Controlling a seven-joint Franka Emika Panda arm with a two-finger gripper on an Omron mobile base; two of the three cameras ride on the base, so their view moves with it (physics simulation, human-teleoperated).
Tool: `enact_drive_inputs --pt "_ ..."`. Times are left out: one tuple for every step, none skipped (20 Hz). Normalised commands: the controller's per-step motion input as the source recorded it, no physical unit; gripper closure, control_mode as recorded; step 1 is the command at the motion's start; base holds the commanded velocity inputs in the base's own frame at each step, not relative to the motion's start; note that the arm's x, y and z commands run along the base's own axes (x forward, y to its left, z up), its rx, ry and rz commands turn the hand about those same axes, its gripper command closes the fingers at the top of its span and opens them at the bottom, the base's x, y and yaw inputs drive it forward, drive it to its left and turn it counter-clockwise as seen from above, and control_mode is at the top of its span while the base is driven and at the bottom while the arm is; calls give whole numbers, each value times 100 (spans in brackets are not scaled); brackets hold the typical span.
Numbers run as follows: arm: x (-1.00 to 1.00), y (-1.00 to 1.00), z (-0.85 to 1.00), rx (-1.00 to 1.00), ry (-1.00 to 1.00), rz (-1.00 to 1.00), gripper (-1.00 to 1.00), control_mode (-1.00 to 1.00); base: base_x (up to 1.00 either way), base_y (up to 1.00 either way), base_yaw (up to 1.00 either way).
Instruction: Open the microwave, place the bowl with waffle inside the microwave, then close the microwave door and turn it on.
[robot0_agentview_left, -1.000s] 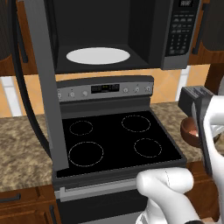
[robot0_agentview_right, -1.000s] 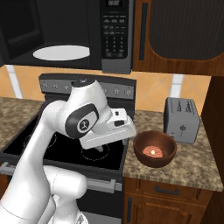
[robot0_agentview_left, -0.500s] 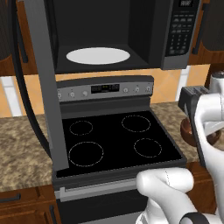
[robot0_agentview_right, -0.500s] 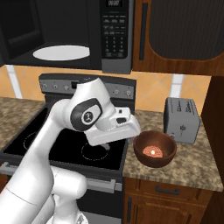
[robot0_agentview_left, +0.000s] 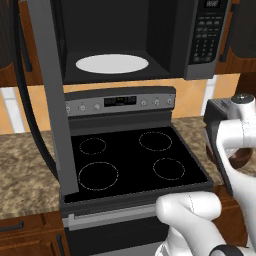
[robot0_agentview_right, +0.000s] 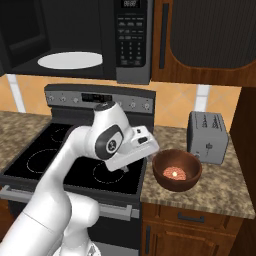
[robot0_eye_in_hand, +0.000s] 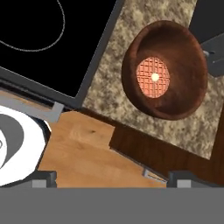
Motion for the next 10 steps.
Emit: enact_drive_inputs --pt "71 0 -43 0 4 16 -100 -100 0 0 0" --pt "69 0 -39 0 4 14 -100 -100 0 0 0" --pt "68 0 -36 0 3 12 -100 -100 0 0 0" --pt "61 0 -34 0 5 9 -100 -100 0 0 0" --pt "54 0 -35 0 5 8 -100 -100 0 0 0" --pt "51 -3 -37 0 7 5 -100 -100 0 0 0" --pt "45 -10 -37 0 6 3 -100 -100 0 0 0" --pt "39 -16 -37 0 5 1 -100 -100 0 0 0" --pt "36 -16 -35 0 5 0 -100 -100 0 0 0" --pt "31 -19 -37 0 6 0 -100 -100 0 0 0"
